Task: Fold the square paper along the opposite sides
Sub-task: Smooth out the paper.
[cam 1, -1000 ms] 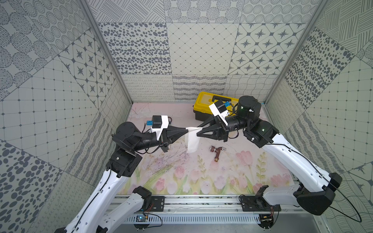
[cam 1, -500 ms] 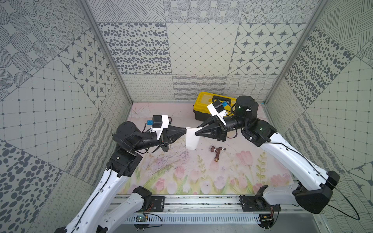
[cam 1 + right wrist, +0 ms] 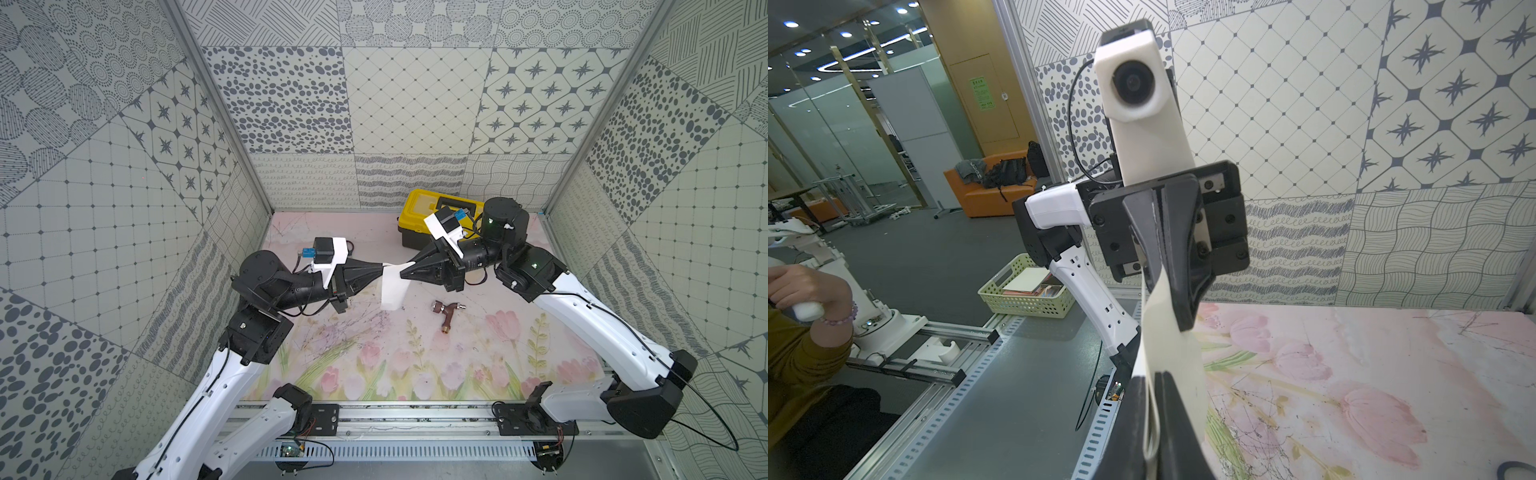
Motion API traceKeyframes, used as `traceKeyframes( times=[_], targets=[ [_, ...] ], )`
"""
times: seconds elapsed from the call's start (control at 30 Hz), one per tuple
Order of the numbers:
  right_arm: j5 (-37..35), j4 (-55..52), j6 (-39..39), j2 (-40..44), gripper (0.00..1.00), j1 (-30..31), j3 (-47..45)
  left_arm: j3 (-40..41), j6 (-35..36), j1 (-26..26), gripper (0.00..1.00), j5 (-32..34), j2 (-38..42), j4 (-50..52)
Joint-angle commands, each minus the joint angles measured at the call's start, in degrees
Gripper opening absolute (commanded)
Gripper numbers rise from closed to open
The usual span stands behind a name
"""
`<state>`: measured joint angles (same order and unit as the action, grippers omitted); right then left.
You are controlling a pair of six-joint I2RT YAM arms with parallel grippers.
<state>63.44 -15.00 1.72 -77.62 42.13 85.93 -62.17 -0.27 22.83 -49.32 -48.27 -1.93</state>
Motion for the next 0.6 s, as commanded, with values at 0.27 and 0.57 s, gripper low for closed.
traceKeyframes(
  times=[0.27,0.57],
  targets=[
    [0.2,0.9,-0.2,-0.6,0.09,0.4,1.2,-0.7,0.3,-0.2,0.00,-1.8,0.2,-2.3],
    [0.1,0.9,-0.3,-0.4,0.07,0.5,1.2,-0.7,0.2,-0.2,0.00,-1.8,0.2,-2.4]
  ],
)
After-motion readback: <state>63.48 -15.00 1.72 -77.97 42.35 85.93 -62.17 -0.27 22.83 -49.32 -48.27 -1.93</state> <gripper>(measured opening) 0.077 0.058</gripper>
